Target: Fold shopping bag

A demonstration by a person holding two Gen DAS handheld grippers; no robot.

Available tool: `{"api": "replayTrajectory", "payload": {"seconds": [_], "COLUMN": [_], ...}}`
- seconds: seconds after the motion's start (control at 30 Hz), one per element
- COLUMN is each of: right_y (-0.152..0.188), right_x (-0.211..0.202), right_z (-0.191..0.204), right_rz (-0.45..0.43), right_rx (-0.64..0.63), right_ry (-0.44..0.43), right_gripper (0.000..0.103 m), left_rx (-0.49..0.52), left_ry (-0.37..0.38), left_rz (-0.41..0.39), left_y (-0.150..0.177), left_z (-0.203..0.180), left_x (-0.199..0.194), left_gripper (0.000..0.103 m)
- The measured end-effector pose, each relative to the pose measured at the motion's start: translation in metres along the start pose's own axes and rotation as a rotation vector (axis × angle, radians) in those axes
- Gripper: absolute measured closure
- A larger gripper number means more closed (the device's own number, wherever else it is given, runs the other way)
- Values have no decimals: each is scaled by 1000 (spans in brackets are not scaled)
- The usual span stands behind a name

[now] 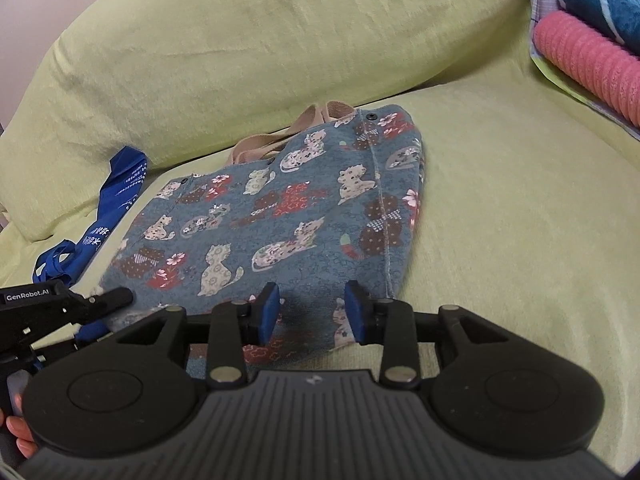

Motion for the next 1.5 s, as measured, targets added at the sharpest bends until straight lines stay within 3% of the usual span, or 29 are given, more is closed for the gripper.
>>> {"api": "replayTrajectory", "payload": {"seconds": [0.1,0.2,0.37,0.47,0.6,0.67,0.77,0.93,1.0,1.03,1.07,1.1,1.27,1.37,1.5], "right_y": [-1,-2,-5,-11,-25,-32,-39,-40,-37,-35,-36,-37,-44,-42,-32], "right_x": [0,-2,-11,-22,-33,-36,-33,-5,11,17,21,23,0,-14,0], "right_z": [-3,-9,-25,-39,-58,-64,-61,-40,-31,-28,-24,-20,-3,-14,-36], "right_rz": [-2,-11,-42,-75,-90,-103,-88,17,56,64,54,43,-83,-134,-80], "right_rx": [34,97,234,316,458,520,549,511,492,476,455,419,181,197,277], "right_ry": [-16,-38,-60,-41,-112,-153,-214,-268,-246,-236,-235,-220,-152,-111,-85], "right_gripper": [72,72,73,71,66,53,48,46,46,51,75,87,91,91,91], "left_rx": [199,473,881,1056,1206,1300,1342,1267,1251,1244,1238,1236,1229,1246,1287], "left_ry": [1,8,90,125,129,104,85,106,113,113,111,105,120,143,126], "left_rz": [-40,-72,-90,-68,27,62,49,43,45,47,51,48,9,17,53], "left_y": [-10,-18,16,45,82,101,110,103,101,101,101,101,98,103,115], "left_z": [-27,-73,-146,-173,-194,-199,-199,-191,-187,-185,-183,-181,-179,-177,-171], "left_x": [-6,-7,-6,1,19,21,18,7,3,2,1,0,-10,-16,-15], "left_gripper": [86,87,88,88,87,84,83,81,79,78,77,77,70,69,69]}}
Point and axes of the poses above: each gripper's, at about its wrist camera, not at the fingertips, and x roughly the way its jaws point, z to its left, y to its underside, the point moved 10 cm from there along x, roughly the way its jaws point, and after that the axes turned 8 degrees about x, right-handed, at the moved point
